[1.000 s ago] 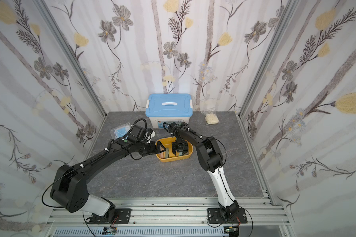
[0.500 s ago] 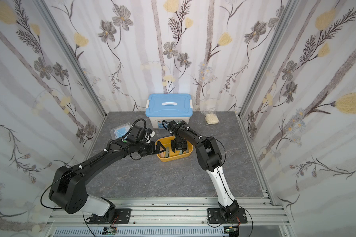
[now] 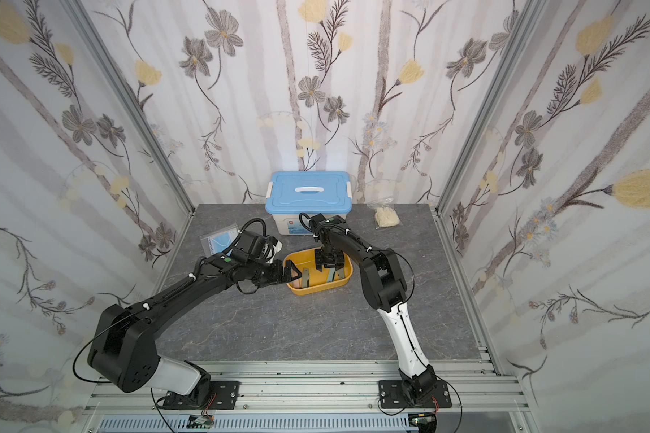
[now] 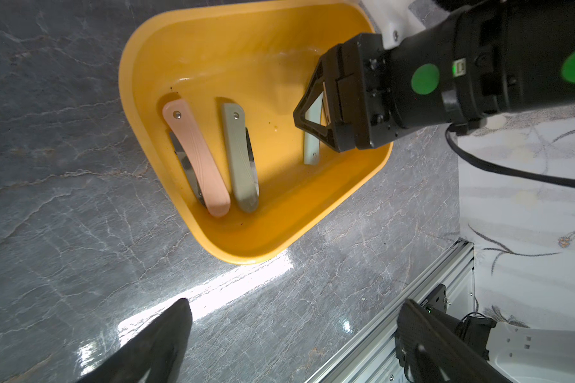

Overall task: Take the fruit knife out of the storage box
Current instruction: Adjust the fruit knife in the storage box.

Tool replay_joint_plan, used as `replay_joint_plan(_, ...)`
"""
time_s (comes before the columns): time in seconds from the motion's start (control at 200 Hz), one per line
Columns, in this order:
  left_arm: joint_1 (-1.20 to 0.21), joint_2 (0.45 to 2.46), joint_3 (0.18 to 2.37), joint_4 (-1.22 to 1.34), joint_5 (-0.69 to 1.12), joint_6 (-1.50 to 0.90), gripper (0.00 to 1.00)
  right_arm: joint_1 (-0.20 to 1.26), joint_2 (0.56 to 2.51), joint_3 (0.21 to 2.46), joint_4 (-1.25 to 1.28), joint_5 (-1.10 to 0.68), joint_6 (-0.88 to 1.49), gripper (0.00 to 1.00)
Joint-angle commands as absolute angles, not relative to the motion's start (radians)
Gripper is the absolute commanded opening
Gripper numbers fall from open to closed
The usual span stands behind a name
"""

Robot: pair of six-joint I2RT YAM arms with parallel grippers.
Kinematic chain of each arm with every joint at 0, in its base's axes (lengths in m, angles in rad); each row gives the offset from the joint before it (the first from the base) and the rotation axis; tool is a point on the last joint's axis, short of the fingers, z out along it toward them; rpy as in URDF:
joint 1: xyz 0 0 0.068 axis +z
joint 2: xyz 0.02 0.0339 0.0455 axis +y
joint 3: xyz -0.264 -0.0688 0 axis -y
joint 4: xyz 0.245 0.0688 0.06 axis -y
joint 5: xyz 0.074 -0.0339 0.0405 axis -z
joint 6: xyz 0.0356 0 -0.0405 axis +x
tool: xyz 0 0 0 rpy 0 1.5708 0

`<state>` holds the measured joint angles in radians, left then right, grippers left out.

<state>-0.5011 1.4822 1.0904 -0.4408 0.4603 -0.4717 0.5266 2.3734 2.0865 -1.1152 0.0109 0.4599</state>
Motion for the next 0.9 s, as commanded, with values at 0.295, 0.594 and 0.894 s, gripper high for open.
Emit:
replay_joint_plan(0.295, -0.500, 1.520, 1.122, -0.439, 0.476, -0.458, 1.00, 0.509, 2.432, 2.160, -1.145, -0.017, 0.462, 0.55)
replay_joint_plan(0.594, -0.496, 1.523, 1.111, -0.429, 0.476, -0.458, 1.00, 0.523, 2.419, 2.152, -1.149, -0.032, 0.440, 0.54)
replay_joint_plan(0.894, -0.497, 1.525, 1.105, -0.417, 0.477, -0.466, 1.00, 0.529, 2.398, 2.110, -1.152, 0.004, 0.433, 0.54)
